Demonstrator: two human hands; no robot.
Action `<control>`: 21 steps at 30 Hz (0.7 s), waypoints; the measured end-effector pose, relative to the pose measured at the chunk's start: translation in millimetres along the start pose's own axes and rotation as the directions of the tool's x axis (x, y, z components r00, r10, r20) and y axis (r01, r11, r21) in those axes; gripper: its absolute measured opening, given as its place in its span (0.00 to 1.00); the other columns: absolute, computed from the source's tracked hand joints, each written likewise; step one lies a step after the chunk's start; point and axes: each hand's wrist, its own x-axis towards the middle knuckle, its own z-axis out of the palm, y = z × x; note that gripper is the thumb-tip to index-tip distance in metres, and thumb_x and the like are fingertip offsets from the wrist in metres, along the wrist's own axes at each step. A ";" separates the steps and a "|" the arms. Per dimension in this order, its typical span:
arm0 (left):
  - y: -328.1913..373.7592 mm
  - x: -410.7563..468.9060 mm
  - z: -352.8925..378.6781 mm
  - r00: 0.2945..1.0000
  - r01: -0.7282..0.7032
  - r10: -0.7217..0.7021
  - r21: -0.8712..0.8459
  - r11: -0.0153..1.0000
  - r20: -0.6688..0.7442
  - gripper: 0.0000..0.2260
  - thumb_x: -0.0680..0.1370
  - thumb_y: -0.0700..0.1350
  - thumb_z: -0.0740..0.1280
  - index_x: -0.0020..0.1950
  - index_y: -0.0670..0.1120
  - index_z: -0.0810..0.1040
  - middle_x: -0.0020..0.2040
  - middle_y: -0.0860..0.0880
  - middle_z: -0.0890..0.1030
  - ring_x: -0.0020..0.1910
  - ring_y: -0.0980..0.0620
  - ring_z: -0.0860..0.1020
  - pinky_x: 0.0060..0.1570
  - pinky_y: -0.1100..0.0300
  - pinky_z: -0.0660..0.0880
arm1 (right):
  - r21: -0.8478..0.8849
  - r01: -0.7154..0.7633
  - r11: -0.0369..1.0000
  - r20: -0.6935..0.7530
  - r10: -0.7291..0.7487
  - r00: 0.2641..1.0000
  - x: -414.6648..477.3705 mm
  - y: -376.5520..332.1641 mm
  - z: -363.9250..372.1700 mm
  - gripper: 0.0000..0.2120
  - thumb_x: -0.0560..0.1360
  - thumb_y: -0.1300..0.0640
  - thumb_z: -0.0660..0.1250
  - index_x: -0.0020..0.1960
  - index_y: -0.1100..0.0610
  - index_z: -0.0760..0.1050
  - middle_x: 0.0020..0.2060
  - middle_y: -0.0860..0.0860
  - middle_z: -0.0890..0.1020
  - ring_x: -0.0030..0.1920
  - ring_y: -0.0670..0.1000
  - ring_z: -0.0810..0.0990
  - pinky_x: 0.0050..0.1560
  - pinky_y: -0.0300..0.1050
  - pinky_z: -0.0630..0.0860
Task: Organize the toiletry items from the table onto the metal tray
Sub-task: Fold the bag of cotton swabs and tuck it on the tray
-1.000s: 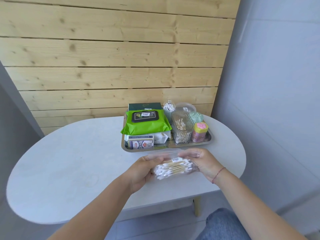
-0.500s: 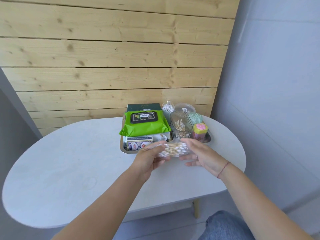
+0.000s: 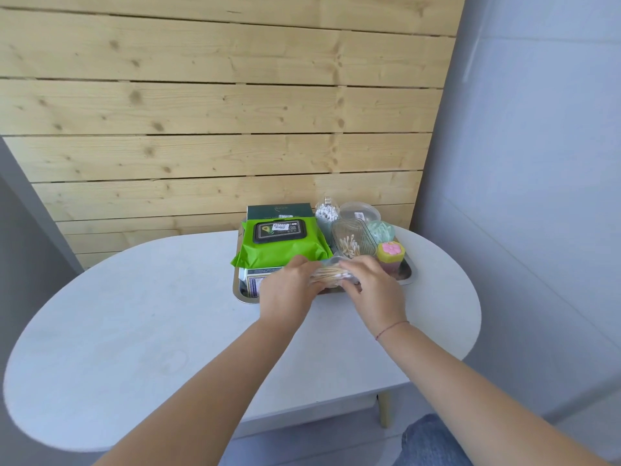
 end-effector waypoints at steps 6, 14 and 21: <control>-2.5 6.2 21.3 0.998 -0.069 0.069 0.239 0.969 0.010 0.07 0.65 0.43 0.77 0.38 0.48 0.80 0.38 0.49 0.76 0.25 0.47 0.77 0.21 0.66 0.49 | -0.327 0.164 0.931 -0.061 -0.194 0.979 3.9 5.0 10.1 0.11 0.61 0.57 0.79 0.41 0.54 0.82 0.36 0.51 0.79 0.33 0.54 0.78 0.27 0.42 0.71; -3.8 4.0 26.8 0.997 -0.070 0.066 0.216 0.974 0.025 0.15 0.58 0.31 0.74 0.38 0.47 0.80 0.33 0.49 0.79 0.28 0.46 0.79 0.22 0.61 0.60 | -0.356 0.201 0.913 0.000 -0.215 0.977 4.2 10.9 22.3 0.10 0.62 0.64 0.76 0.38 0.54 0.78 0.32 0.52 0.76 0.33 0.55 0.78 0.31 0.46 0.74; 4.8 2.7 19.0 0.994 -0.073 0.043 0.301 0.951 0.104 0.11 0.60 0.30 0.71 0.37 0.43 0.81 0.38 0.45 0.78 0.37 0.43 0.79 0.28 0.58 0.65 | -0.376 0.245 0.894 0.079 -0.232 0.969 5.1 11.5 29.0 0.12 0.57 0.69 0.74 0.33 0.56 0.76 0.31 0.53 0.75 0.33 0.56 0.77 0.32 0.46 0.73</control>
